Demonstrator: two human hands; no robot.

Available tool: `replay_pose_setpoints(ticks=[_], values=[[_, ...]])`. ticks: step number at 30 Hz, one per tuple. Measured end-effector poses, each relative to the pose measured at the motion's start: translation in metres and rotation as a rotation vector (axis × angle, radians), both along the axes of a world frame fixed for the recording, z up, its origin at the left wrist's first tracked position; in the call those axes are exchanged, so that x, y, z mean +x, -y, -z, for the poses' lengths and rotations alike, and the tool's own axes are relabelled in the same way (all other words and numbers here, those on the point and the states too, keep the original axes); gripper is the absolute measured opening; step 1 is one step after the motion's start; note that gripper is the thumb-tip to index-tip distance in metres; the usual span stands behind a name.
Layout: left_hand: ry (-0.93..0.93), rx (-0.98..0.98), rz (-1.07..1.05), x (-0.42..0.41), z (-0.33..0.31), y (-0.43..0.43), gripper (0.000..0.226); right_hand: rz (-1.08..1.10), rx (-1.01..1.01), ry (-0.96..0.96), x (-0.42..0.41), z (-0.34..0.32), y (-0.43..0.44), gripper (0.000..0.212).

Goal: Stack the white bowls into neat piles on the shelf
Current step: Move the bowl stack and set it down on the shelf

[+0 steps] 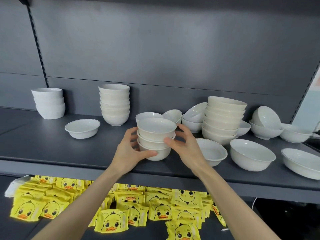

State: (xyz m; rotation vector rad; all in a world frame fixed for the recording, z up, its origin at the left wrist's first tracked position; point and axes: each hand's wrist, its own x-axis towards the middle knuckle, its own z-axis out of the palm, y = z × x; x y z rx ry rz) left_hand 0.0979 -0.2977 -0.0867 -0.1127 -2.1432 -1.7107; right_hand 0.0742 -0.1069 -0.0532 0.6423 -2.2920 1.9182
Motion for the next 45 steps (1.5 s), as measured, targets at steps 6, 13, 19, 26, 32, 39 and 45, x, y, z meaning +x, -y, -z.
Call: replay_pose_setpoints(ticks=[6, 13, 19, 26, 32, 39, 45], values=[[0.009, -0.047, -0.045, -0.022, -0.001, 0.022, 0.099, 0.08, 0.019, 0.06, -0.02, 0.008, 0.037, 0.049], [0.114, -0.189, 0.16, -0.04, -0.006, 0.056, 0.095, 0.067, -0.062, 0.109, -0.026, 0.015, 0.05, 0.055], [0.1, -0.197, 0.237, -0.05, -0.008, 0.067, 0.072, -0.001, -0.065, 0.091, -0.026, 0.019, 0.055, 0.064], [0.131, -0.136, 0.268, -0.052, -0.004, 0.07, 0.079, 0.041, -0.031, 0.078, -0.024, 0.02, 0.059, 0.067], [0.101, -0.069, 0.268, -0.046, -0.011, 0.067, 0.07, 0.078, -0.061, 0.064, -0.019, 0.016, 0.06, 0.058], [-0.063, -0.082, 0.245, -0.023, -0.046, 0.043, 0.064, 0.107, -0.112, -0.014, 0.008, -0.02, 0.034, 0.052], [-0.097, -0.066, 0.288, -0.004, -0.065, -0.026, 0.068, 0.213, -0.068, -0.062, 0.041, -0.044, -0.034, 0.057]])
